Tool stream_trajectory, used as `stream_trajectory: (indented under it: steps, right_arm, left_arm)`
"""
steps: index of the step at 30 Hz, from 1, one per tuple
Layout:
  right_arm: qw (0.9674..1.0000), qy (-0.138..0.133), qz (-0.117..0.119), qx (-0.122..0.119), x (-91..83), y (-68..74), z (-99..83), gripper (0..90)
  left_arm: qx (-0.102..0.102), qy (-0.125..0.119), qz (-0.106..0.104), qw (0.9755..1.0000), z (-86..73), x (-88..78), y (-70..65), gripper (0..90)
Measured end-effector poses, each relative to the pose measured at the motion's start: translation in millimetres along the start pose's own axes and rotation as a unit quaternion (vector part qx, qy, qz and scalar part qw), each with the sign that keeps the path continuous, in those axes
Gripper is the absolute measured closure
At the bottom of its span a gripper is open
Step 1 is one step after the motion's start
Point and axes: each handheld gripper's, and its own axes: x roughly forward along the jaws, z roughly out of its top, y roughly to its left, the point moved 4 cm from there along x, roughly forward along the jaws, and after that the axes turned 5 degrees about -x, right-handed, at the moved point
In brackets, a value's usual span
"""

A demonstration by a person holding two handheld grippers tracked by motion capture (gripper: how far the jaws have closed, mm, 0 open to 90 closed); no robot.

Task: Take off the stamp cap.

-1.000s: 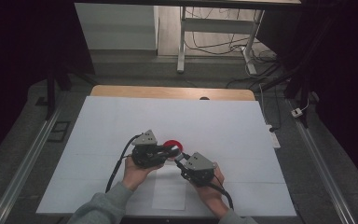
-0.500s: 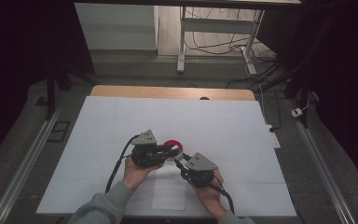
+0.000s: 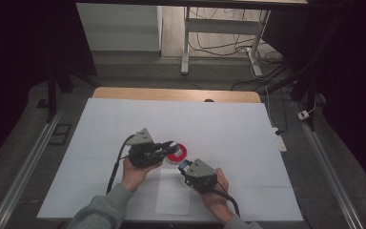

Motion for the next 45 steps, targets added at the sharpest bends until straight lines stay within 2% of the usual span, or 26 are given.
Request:
stream_trajectory:
  steps: [3, 7, 11, 23, 35, 45]
  right_arm:
    - [0.9999, -0.012, -0.004, 0.002, -2.8, -1.0, 7.8, 65.8]
    - [0.9997, -0.012, -0.006, 0.022, -3.7, -7.7, 2.6, 65.7]
    - [0.9992, -0.017, -0.007, 0.036, -6.3, -14.4, 0.0, 65.6]
    - [0.9982, -0.027, -0.004, 0.053, -12.0, -23.0, -5.8, 65.4]
    - [0.9978, -0.023, 0.001, 0.062, -19.1, -30.2, -15.1, 65.3]
    - [0.9971, -0.028, 0.008, 0.071, -36.5, -40.6, -29.1, 65.3]
  left_arm:
    - [-0.008, 0.008, -0.006, 0.9999, -3.2, 0.9, 2.9, 76.4]
    - [0.000, 0.016, -0.016, 0.9997, -3.4, 4.6, -2.2, 76.4]
    - [0.004, 0.020, -0.015, 0.9997, -3.5, 4.8, -3.3, 76.3]
    - [0.012, 0.025, -0.006, 0.9996, -4.5, 5.5, -3.8, 76.2]
    - [0.012, 0.030, -0.006, 0.9995, -4.9, 6.2, -2.9, 76.2]
    - [0.012, 0.035, -0.001, 0.9993, -5.0, 6.4, -1.5, 76.1]
